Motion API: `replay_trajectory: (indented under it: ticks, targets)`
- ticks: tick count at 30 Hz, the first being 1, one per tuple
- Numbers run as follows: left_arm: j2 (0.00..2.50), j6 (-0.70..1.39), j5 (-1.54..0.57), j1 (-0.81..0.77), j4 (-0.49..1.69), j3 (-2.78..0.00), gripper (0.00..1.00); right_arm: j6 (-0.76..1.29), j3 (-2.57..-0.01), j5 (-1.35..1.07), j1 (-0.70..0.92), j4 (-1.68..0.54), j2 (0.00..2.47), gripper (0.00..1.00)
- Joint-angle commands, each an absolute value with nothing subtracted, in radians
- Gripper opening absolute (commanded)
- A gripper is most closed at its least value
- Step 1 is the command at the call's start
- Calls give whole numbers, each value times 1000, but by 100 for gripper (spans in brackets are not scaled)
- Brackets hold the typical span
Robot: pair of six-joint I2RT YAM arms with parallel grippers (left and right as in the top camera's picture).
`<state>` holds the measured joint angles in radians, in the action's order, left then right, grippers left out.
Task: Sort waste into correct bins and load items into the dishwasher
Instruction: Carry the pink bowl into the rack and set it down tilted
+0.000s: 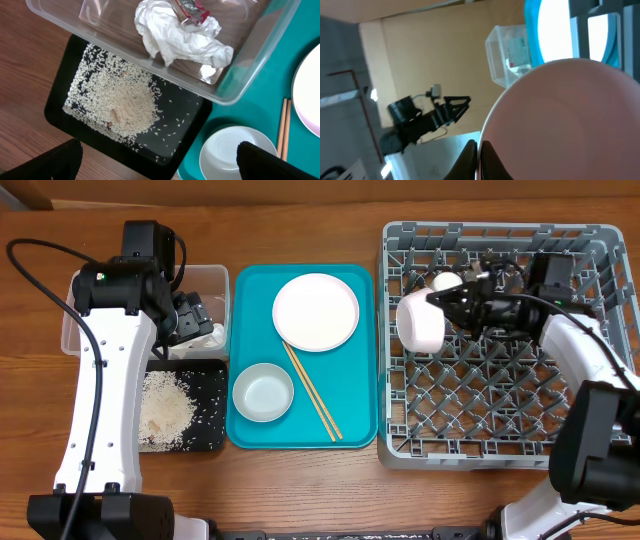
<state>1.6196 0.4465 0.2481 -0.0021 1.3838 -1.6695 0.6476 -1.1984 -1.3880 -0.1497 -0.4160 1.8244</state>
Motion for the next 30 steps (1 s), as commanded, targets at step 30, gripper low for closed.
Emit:
replay_trajectory:
  ticks: [30]
  targets:
    - [1616, 450, 262, -2, 1383, -1680, 100, 530, -1198, -1314, -90, -429, 1817, 4]
